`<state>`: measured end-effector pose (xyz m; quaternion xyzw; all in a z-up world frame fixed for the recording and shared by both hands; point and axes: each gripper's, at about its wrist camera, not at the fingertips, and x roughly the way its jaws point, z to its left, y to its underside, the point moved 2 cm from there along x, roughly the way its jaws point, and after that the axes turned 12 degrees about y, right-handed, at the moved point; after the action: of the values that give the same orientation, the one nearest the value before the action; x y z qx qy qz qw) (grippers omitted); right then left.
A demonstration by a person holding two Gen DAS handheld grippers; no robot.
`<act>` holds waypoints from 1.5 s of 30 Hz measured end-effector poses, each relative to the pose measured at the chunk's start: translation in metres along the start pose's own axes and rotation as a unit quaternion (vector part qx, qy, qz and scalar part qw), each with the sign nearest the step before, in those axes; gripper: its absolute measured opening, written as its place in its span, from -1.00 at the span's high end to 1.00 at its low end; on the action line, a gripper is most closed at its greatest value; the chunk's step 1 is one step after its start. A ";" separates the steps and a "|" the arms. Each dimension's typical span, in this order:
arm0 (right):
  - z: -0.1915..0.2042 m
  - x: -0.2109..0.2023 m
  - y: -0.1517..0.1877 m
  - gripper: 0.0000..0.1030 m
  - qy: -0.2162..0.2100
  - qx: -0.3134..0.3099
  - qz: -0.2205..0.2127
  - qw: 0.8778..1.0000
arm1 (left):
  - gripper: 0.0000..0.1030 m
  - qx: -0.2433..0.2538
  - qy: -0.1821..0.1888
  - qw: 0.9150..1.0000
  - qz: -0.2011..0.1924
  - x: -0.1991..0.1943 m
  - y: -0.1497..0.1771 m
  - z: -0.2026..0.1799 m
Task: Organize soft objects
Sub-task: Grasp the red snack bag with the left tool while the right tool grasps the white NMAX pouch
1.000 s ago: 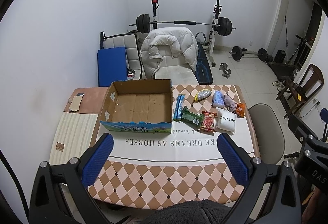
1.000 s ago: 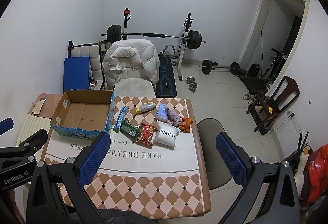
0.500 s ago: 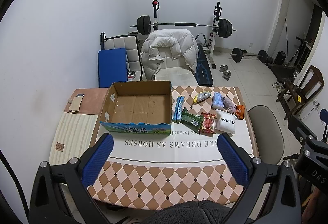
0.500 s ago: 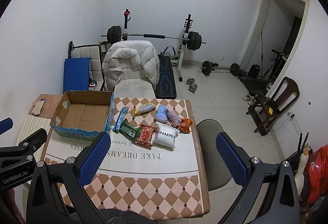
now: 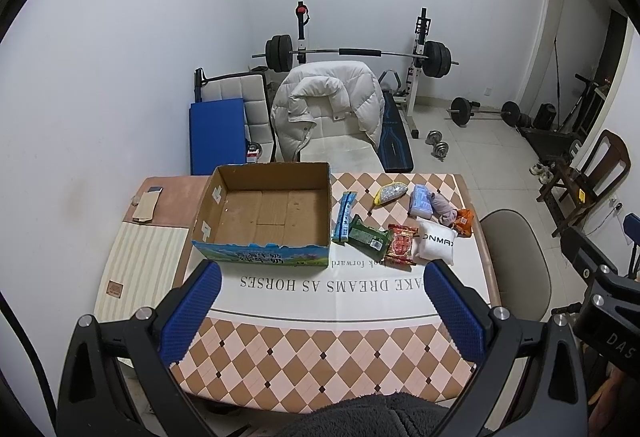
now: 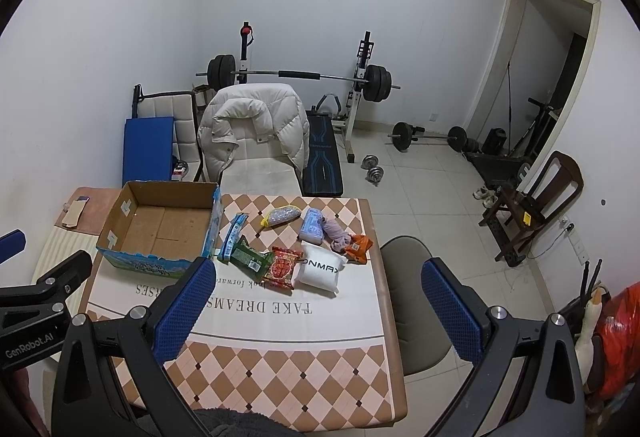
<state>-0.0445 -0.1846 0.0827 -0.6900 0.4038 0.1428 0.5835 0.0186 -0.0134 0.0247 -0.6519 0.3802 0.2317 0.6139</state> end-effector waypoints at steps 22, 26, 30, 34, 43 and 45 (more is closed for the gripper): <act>-0.006 -0.002 -0.005 -1.00 -0.003 0.002 -0.002 1.000 | -1.00 0.001 -0.001 1.000 -0.004 0.000 0.008 -0.008; -0.006 -0.002 -0.004 -1.00 -0.004 0.004 -0.001 1.000 | -1.00 0.001 -0.001 1.000 -0.004 0.001 0.009 -0.008; -0.004 0.017 -0.007 -1.00 -0.011 0.015 0.019 1.000 | -1.00 -0.003 0.000 1.000 -0.004 0.006 0.010 -0.009; -0.014 0.058 -0.013 -1.00 -0.028 0.037 0.059 0.997 | -1.00 -0.007 0.005 1.000 0.022 0.045 -0.003 -0.007; -0.012 0.259 0.000 -1.00 -0.053 0.031 0.199 0.978 | -0.97 -0.026 0.045 0.984 0.172 0.230 -0.033 -0.006; -0.005 0.321 0.011 -1.00 -0.058 0.029 0.246 0.967 | -0.94 -0.038 0.055 0.976 0.207 0.270 -0.030 -0.010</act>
<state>0.1500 -0.3147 -0.1381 -0.5432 0.5301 0.3102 0.5724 0.2031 -0.0810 -0.1625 -0.5937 0.5313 0.3320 0.5050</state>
